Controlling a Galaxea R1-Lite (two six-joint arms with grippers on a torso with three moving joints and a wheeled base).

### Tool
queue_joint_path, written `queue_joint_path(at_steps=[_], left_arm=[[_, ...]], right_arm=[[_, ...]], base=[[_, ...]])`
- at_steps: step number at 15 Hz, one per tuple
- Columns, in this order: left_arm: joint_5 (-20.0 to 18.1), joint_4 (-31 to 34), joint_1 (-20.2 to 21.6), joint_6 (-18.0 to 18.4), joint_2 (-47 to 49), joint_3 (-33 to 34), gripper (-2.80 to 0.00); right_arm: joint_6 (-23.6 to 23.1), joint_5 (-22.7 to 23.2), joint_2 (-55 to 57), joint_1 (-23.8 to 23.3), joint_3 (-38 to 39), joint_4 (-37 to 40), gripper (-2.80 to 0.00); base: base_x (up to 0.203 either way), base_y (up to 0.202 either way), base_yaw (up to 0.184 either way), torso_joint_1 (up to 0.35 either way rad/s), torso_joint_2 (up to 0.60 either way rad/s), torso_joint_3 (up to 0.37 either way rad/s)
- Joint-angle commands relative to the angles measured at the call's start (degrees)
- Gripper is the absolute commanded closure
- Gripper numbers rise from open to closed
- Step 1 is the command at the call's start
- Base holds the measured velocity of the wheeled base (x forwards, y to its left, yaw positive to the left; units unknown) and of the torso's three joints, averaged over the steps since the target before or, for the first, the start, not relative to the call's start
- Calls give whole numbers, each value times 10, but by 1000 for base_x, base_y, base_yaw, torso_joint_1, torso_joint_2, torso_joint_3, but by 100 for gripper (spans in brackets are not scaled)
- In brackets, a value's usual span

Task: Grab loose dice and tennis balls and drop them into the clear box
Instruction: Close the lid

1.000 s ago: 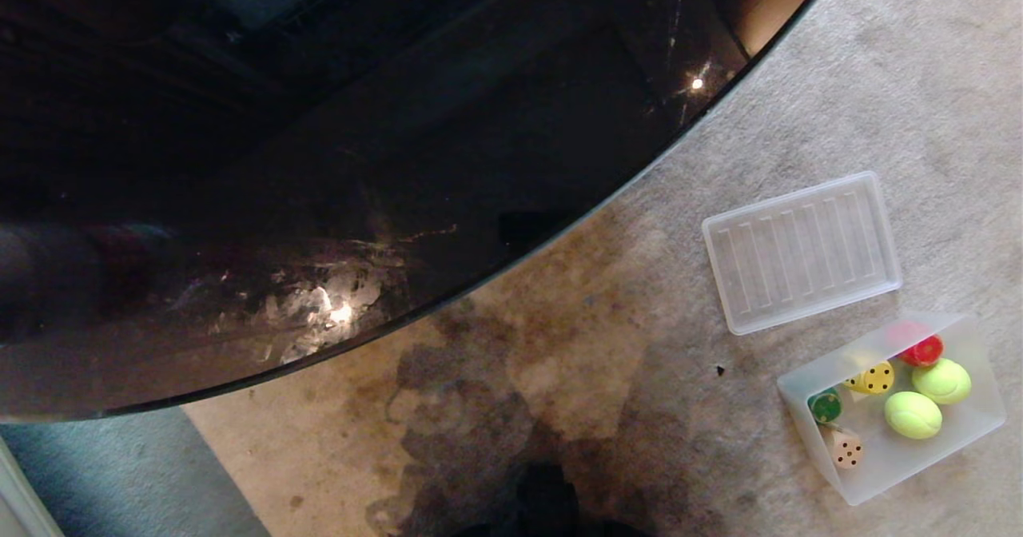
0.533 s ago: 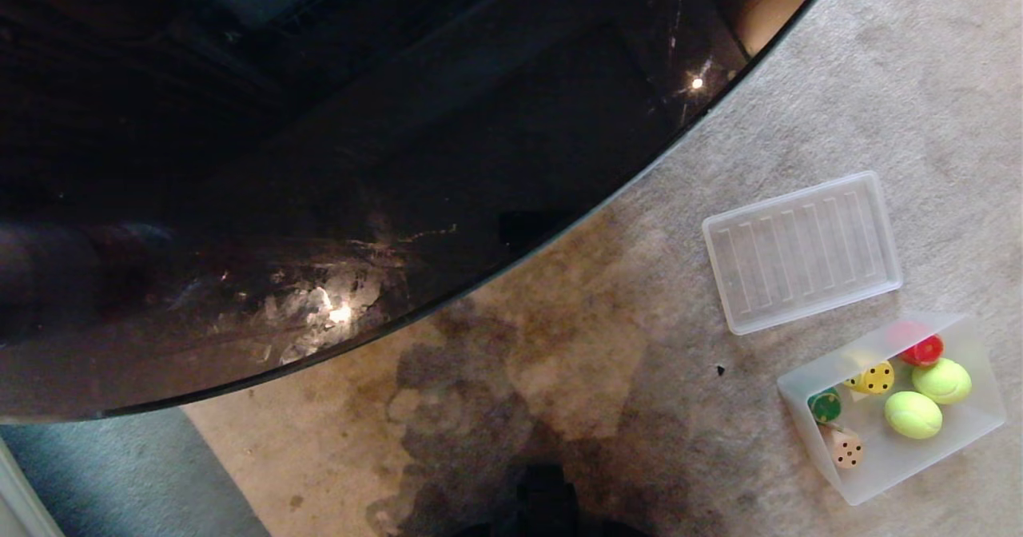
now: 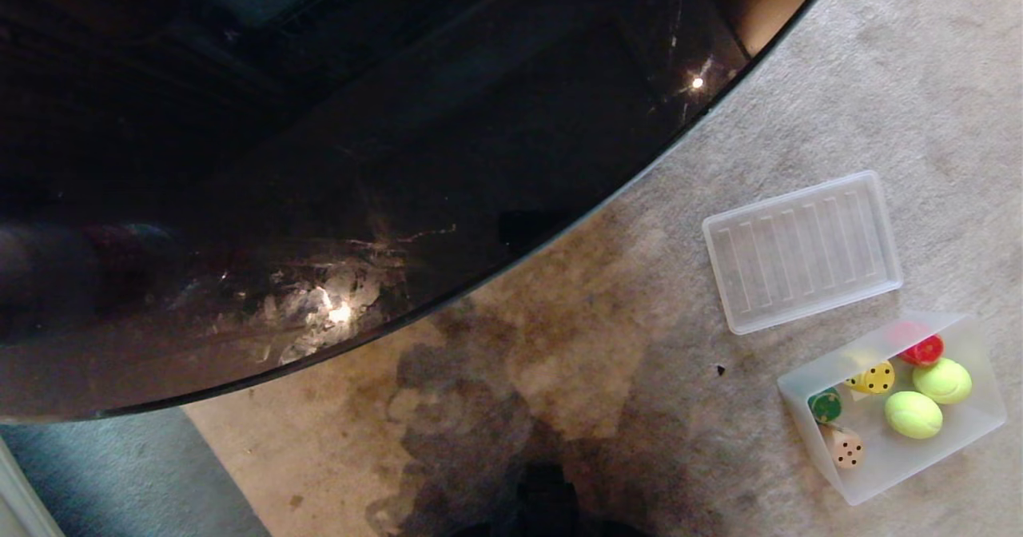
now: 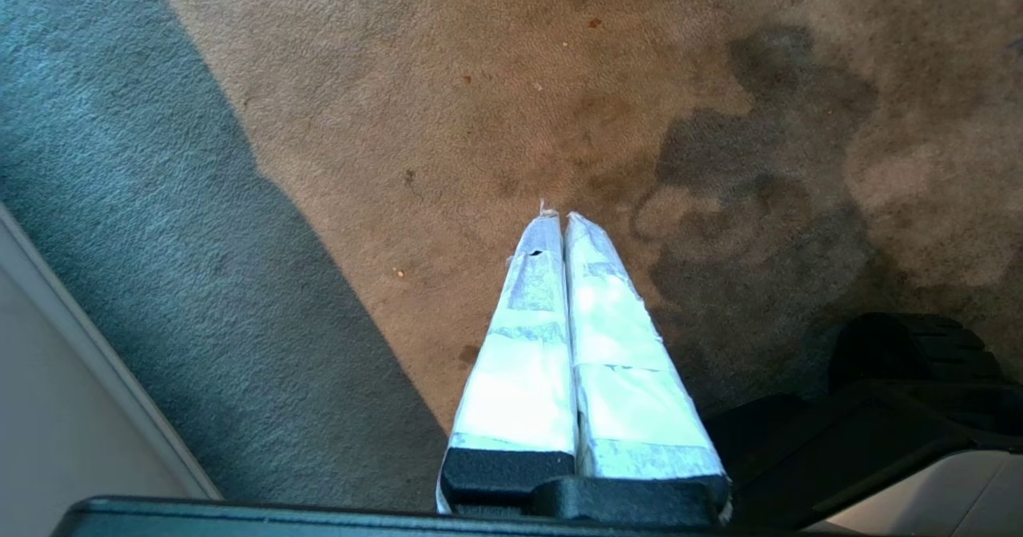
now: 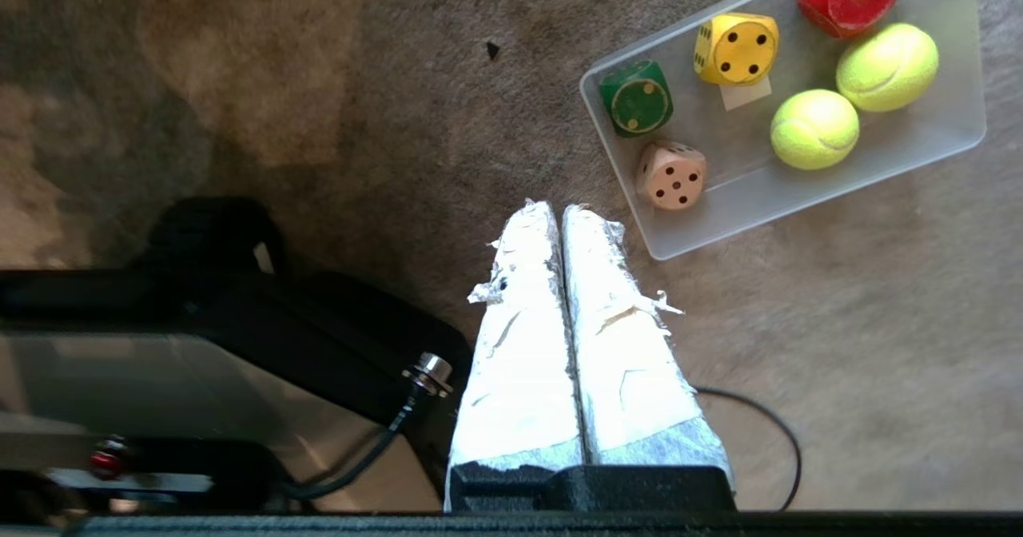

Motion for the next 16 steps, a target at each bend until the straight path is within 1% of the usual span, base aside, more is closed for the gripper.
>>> queue_joint_path(at_steps=[1, 3, 5, 14, 16], left_arm=[[0, 0, 0, 0, 0, 0, 0], [0, 0, 0, 0, 0, 0, 0], [0, 0, 0, 0, 0, 0, 0], [0, 0, 0, 0, 0, 0, 0], [0, 0, 0, -1, 0, 0, 0]], right_arm=[[11, 3, 137, 2, -26, -26, 0], [25, 6, 250, 3, -29, -99, 0], [36, 8, 308, 5, -31, -176, 0], [42, 8, 313, 7, -33, -189, 0], [57, 6, 367, 14, -41, -287, 0]], base=[[0, 0, 0, 0, 0, 0], [0, 0, 0, 0, 0, 0], [0, 0, 0, 0, 0, 0], [0, 0, 0, 0, 0, 0], [0, 0, 0, 0, 0, 0]])
